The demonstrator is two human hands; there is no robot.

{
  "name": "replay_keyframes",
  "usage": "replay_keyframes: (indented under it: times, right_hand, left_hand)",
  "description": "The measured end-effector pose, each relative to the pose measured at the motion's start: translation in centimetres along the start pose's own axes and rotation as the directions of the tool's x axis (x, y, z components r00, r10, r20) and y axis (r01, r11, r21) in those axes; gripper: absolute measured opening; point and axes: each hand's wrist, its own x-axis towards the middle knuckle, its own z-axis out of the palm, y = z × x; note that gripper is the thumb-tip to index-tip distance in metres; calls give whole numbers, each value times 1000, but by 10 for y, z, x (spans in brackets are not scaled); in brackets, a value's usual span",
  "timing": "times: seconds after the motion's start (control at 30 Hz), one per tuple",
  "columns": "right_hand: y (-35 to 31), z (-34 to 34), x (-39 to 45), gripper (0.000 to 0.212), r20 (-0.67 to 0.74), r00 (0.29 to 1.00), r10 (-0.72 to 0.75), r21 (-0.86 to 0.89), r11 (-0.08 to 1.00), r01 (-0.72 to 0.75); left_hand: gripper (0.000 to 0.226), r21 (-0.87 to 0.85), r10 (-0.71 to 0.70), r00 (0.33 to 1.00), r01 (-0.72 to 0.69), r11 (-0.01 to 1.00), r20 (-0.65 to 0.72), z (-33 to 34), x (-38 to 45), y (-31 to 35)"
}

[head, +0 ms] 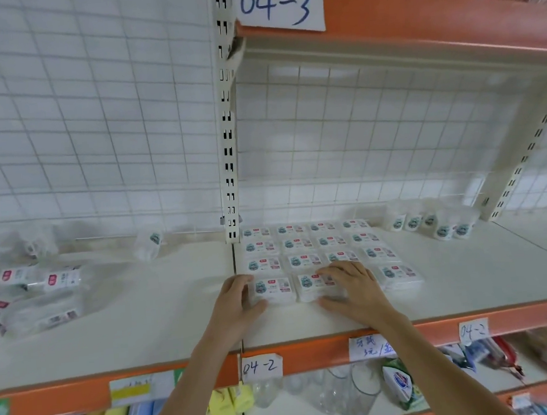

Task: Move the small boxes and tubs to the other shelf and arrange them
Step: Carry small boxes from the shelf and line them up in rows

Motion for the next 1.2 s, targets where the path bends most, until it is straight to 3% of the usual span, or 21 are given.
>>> replay_keyframes:
  times: [0.4,0.5,0.73,0.87,0.97,1.07,1.2]
  right_hand:
    - [0,-1,-1,86,-37,999,-14,41,999,16]
    - [-2,-1,-1,78,-52,998,-21,45,999,23]
    - [-2,-2,0,80,-23,999,-36,-26,999,36]
    - [0,-15,-10,86,48,997,-59,-16,998,60]
    - [12,-43,-34,73,-109,993,-38,24,999,41]
    - [28,-61,-75,52,-296,953,-69,-16,998,67]
    - [21,-52,-100,40,-244,961,-127,-40,992,121]
  left_hand:
    - [47,-48,-15,1000,14,999,-25,0,0,0]
    - [48,-40,-12,999,11,999,-31,-1,0,1]
    - [49,4,-39,999,39,999,-31,0,1,3]
    - [62,46,-67,997,65,997,36,-6,-4,13]
    - [62,177,80,997,-79,981,-1,-22,-23,20]
    - [52,432,277,958,-222,874,-69,-45,-55,26]
    - [39,656,300,952,-189,731,-61,-68,-90,22]
